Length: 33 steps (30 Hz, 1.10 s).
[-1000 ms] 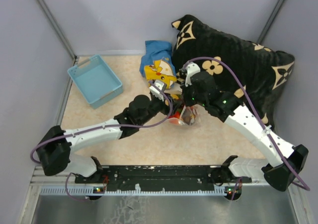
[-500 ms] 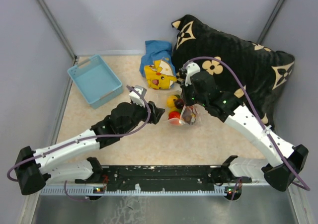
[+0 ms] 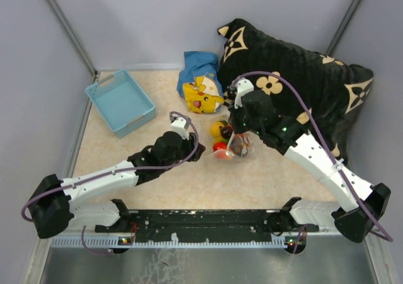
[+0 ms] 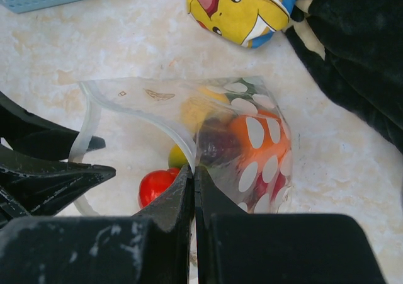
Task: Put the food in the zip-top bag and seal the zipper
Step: Zip the zipper food storage bag at the center of the board.
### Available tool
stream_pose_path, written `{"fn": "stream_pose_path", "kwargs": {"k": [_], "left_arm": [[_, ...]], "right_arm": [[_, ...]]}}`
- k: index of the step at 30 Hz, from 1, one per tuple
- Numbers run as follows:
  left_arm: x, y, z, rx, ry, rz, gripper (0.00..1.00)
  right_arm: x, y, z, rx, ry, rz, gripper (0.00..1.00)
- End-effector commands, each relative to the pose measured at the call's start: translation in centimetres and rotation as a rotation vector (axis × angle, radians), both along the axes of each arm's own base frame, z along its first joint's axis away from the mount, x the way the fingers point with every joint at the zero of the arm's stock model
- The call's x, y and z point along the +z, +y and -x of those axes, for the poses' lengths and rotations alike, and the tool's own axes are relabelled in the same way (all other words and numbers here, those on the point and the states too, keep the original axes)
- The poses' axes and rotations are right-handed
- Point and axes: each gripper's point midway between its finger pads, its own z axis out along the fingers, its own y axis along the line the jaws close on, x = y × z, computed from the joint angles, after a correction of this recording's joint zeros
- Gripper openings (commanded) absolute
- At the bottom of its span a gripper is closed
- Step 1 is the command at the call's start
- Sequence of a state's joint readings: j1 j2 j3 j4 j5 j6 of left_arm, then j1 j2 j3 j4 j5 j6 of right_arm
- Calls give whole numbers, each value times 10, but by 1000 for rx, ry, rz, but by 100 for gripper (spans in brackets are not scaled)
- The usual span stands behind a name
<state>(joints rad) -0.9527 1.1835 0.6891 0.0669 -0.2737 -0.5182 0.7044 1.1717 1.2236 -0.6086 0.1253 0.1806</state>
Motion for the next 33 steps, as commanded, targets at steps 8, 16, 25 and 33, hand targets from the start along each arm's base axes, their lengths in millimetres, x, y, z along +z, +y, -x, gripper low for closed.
{"fn": "stream_pose_path", "kwargs": {"k": [8, 16, 25, 33], "left_arm": [[59, 2, -1, 30, -34, 99, 0], [70, 16, 2, 70, -27, 93, 0], [78, 24, -1, 116, -9, 79, 0], [88, 27, -3, 159, 0, 95, 0]], "right_arm": [[25, 9, -8, 17, -101, -82, 2], [49, 0, 9, 75, -217, -136, 35], [24, -7, 56, 262, -288, -162, 57], [-10, -8, 86, 358, -322, -230, 57]]}}
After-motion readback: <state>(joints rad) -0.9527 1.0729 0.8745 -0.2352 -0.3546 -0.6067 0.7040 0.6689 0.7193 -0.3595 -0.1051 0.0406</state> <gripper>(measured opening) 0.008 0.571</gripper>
